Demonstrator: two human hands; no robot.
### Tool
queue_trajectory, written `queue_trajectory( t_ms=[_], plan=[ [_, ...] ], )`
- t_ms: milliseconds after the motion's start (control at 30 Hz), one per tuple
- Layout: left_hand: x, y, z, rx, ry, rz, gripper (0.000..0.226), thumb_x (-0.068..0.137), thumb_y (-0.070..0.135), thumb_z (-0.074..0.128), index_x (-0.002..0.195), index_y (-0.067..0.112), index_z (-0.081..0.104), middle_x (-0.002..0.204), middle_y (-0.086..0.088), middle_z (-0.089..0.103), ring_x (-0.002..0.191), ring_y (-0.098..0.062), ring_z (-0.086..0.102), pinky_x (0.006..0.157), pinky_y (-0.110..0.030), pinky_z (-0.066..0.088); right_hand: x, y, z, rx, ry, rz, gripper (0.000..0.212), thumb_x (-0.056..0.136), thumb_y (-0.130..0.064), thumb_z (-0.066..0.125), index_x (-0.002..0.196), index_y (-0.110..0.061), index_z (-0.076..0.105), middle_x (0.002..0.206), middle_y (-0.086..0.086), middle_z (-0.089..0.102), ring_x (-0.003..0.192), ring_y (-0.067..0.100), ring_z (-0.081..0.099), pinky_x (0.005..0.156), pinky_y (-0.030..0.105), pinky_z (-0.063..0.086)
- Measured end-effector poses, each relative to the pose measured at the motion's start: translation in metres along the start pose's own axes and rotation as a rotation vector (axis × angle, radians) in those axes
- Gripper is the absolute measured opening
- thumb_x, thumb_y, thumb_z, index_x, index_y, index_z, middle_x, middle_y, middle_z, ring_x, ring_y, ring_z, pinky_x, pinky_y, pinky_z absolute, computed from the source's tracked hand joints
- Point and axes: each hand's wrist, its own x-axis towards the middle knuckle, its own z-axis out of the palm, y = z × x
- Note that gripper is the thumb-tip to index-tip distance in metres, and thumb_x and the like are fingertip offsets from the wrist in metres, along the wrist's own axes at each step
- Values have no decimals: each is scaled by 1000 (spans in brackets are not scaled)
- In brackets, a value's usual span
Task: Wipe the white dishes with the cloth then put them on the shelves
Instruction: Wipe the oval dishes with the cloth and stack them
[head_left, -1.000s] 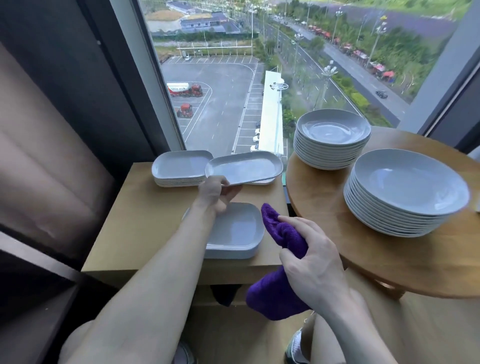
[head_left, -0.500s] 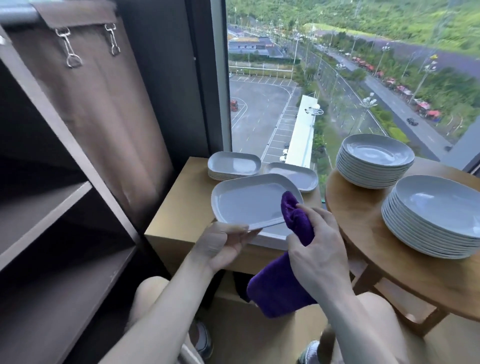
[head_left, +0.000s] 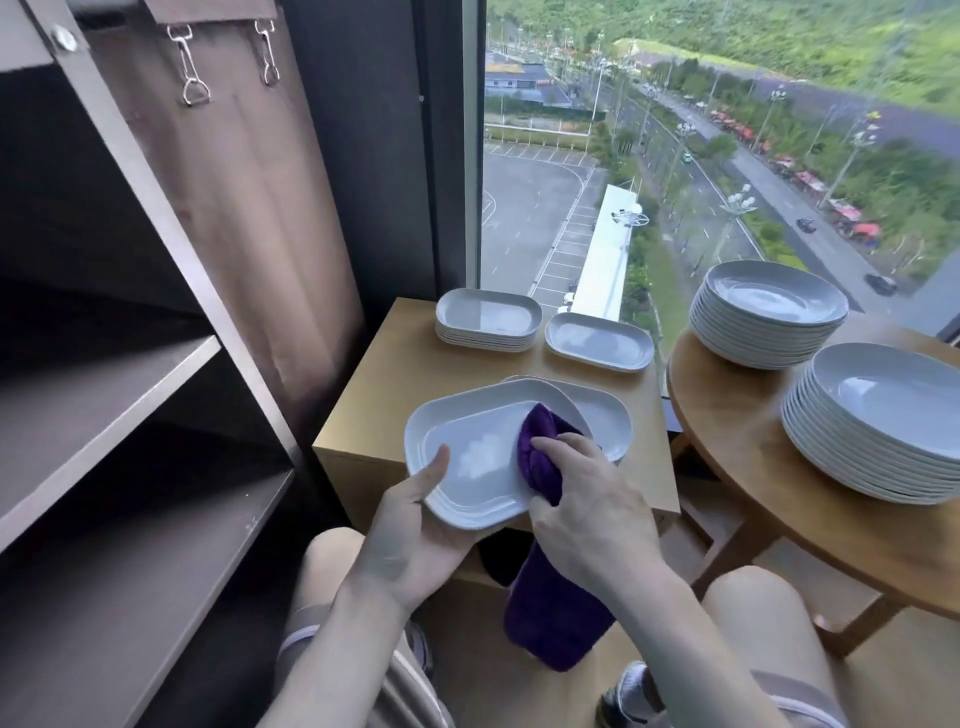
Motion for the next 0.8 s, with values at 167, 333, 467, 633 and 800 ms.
queue_trajectory(
  t_ms=[167, 333, 467, 633, 800],
  plan=[
    [0, -4, -8, 42, 50, 16, 72, 102, 63, 49, 150, 9, 55, 155, -22, 51, 144, -38, 49, 117, -50, 44, -15, -19, 19, -157, -111, -152, 38, 88, -33, 52, 126, -30, 53, 129, -6, 49, 104, 29, 61, 82, 38, 47],
    [0, -1, -15, -35, 126, -15, 97, 90, 88, 34, 141, 12, 65, 147, -23, 59, 136, -39, 58, 107, -49, 54, -28, -40, 34, -175, -200, -304, 36, 85, -34, 53, 121, -32, 51, 124, -6, 45, 92, 28, 59, 74, 36, 45],
    [1, -8, -22, 20, 237, 1, 80, 99, 74, 37, 138, 11, 67, 143, -22, 62, 134, -41, 58, 115, -51, 46, -19, -52, 35, -177, -249, -336, 36, 84, -35, 55, 120, -32, 54, 120, -8, 47, 85, 27, 52, 71, 33, 37],
    [-1, -22, -16, 33, 290, 9, 67, 100, 67, 49, 134, 12, 67, 128, -14, 70, 123, -30, 68, 96, -40, 54, -1, -59, 35, -144, -165, -352, 35, 86, -31, 57, 122, -33, 59, 119, -12, 53, 98, 25, 59, 75, 35, 46],
    [2, -18, -13, 60, 299, 46, 65, 99, 70, 48, 129, 18, 74, 133, -12, 72, 121, -28, 70, 90, -38, 59, 8, -57, 39, -111, -107, -352, 41, 87, -30, 59, 127, -37, 58, 136, -19, 47, 109, 21, 60, 81, 35, 51]
  ],
)
